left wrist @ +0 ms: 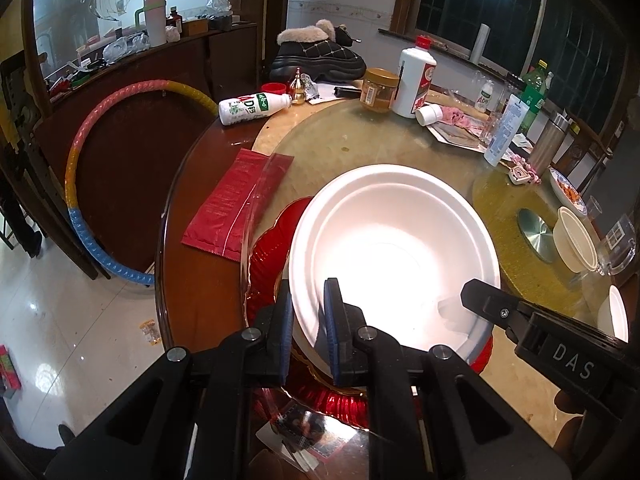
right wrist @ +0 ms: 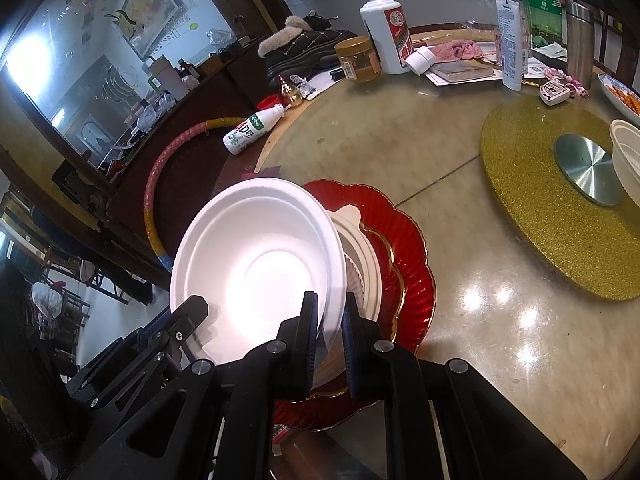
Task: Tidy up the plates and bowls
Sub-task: 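Lower the white bowl with both tools into the beige bowl on the stack, then open both tools and release the white bowl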
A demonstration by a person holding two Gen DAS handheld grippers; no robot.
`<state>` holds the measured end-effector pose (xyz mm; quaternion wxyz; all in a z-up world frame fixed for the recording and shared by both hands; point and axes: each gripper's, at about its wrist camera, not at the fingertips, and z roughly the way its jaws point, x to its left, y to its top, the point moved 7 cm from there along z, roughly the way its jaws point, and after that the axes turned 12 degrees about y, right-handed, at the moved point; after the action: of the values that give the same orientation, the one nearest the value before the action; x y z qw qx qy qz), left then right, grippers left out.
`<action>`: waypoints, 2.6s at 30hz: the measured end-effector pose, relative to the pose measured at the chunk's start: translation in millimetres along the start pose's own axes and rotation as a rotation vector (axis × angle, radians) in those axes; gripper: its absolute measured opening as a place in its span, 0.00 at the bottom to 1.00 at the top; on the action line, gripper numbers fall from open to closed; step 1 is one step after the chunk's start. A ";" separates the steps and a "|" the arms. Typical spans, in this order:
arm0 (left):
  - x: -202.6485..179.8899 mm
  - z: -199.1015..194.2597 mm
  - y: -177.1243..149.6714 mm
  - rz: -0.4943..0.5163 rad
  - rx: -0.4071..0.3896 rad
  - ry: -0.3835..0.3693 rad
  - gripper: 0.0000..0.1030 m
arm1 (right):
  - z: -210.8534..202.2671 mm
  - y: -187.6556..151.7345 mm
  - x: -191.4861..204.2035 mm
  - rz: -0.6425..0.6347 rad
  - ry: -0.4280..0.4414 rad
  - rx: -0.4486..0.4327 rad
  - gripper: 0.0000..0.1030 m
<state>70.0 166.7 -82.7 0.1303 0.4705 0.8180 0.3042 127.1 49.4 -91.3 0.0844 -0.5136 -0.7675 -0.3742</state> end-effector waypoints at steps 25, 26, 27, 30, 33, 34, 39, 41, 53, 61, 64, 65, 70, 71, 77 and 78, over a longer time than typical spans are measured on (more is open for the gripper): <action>5.4 9.0 -3.5 0.007 0.014 0.003 0.13 | 11.7 -0.7 1.9 -0.053 -0.067 0.020 0.13; 4.7 10.1 -4.0 0.008 0.014 0.004 0.13 | 12.2 -0.9 1.9 -0.055 -0.070 0.022 0.13; 4.6 10.5 -4.4 0.010 0.014 0.004 0.13 | 12.8 -1.2 1.9 -0.060 -0.075 0.023 0.14; 3.5 11.8 -5.0 0.012 0.016 0.006 0.13 | 14.0 -2.0 1.0 -0.073 -0.090 0.025 0.15; 1.7 13.6 -5.6 0.015 0.020 0.009 0.13 | 15.0 -1.6 0.7 -0.077 -0.097 0.026 0.15; 1.1 14.0 -5.8 0.016 0.020 0.009 0.13 | 15.0 -1.6 0.4 -0.078 -0.098 0.026 0.15; -0.1 14.6 -5.6 0.019 0.020 0.010 0.13 | 15.2 -1.6 -1.0 -0.083 -0.106 0.024 0.15; -0.1 14.4 -5.6 0.019 0.020 0.010 0.13 | 15.1 -1.6 -0.1 -0.088 -0.112 0.022 0.15; 1.3 8.6 -1.9 0.014 -0.002 0.023 0.12 | 5.7 3.7 1.1 -0.140 -0.184 -0.020 0.30; 10.0 -6.3 5.6 -0.009 -0.065 0.060 0.53 | -7.6 5.2 -0.2 -0.157 -0.212 -0.066 0.67; 10.2 -12.2 8.1 -0.018 -0.077 0.049 0.53 | -12.4 5.7 -1.5 -0.160 -0.223 -0.079 0.69; 9.6 -14.4 8.7 -0.018 -0.085 0.049 0.54 | -13.3 5.6 -2.1 -0.159 -0.222 -0.081 0.69; 5.1 -18.5 10.6 -0.011 -0.098 0.050 0.55 | -19.5 5.4 -6.8 -0.157 -0.234 -0.097 0.69; 4.2 -19.4 11.1 -0.012 -0.100 0.050 0.55 | -21.0 5.4 -8.0 -0.156 -0.235 -0.100 0.69; -9.0 -25.4 13.4 -0.004 -0.116 0.035 0.55 | -36.2 6.5 -20.7 -0.154 -0.269 -0.137 0.74; -13.1 -26.8 13.4 0.003 -0.120 0.031 0.55 | -39.3 6.2 -23.1 -0.152 -0.276 -0.143 0.74</action>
<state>72.7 150.5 -54.3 0.1450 0.4581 0.7996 0.3601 133.0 7.9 -72.4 -0.0871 -0.5052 -0.7798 -0.3593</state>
